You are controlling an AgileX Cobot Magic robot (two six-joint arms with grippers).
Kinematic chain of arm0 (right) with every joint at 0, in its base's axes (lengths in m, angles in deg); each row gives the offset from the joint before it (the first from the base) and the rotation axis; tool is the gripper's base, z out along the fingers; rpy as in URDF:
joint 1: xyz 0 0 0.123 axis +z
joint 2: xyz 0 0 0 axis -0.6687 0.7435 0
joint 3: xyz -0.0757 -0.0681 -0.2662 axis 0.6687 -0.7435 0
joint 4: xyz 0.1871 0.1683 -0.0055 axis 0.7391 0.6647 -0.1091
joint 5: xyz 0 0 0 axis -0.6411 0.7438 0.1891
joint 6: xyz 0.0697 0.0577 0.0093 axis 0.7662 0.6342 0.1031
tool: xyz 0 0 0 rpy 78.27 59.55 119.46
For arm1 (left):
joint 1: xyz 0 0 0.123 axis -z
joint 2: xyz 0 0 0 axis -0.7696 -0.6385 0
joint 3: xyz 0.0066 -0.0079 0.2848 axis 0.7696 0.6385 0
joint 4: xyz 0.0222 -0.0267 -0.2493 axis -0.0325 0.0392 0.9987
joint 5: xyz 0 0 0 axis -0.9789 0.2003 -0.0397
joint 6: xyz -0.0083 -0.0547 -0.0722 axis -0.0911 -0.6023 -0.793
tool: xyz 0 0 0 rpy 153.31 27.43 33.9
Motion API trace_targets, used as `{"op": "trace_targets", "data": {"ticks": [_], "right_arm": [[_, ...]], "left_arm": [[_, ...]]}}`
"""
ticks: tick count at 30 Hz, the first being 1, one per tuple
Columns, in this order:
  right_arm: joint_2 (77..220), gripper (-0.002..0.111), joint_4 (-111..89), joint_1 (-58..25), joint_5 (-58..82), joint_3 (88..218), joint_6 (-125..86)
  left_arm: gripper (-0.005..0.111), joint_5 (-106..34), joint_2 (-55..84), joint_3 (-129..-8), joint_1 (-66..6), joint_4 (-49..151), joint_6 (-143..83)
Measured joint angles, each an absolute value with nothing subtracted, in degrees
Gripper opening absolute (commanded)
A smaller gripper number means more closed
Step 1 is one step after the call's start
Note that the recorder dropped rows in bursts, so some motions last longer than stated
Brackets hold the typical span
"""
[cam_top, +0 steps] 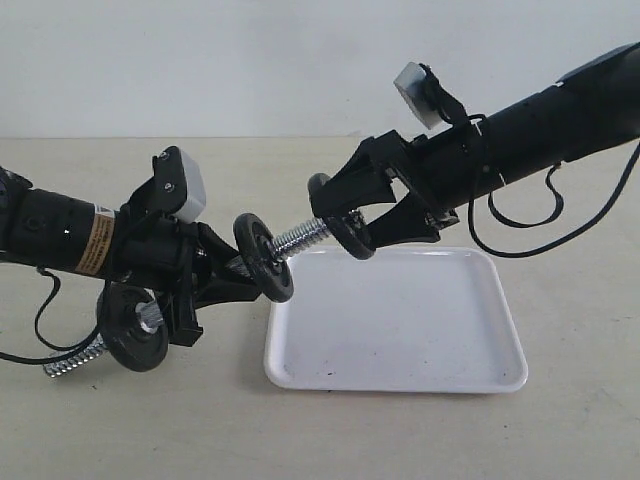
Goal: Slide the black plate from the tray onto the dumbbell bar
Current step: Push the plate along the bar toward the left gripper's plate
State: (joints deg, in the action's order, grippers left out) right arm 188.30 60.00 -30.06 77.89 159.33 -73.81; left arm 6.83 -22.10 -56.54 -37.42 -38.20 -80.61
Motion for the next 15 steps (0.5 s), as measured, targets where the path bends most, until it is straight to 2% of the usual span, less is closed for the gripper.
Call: {"op": "trace_targets", "data": {"ticks": [8,9,12,14,15], "right_arm": [[188.3,0.0,60.3,-30.0,77.5,159.3,-74.4],[188.3,0.004,60.3,-30.0,77.5,159.3,-75.0],[188.3,0.039,60.4,-29.9,77.5,159.3,-76.9],[188.3,0.071,60.6,-29.9,77.5,159.3,-77.2],[188.3,0.082,60.6,-29.9,77.5,159.3,-77.4]], "left_arm": [[0.004,7.8,-22.5,-56.6,-37.7,-37.5,-79.6],[0.004,7.8,-22.5,-56.6,-37.7,-37.5,-79.6],[0.004,8.0,-22.5,-56.6,-37.8,-37.3,-79.2],[0.004,8.1,-22.5,-56.6,-37.8,-37.2,-79.0],[0.004,8.3,-22.5,-56.6,-37.8,-37.1,-78.9]]}}
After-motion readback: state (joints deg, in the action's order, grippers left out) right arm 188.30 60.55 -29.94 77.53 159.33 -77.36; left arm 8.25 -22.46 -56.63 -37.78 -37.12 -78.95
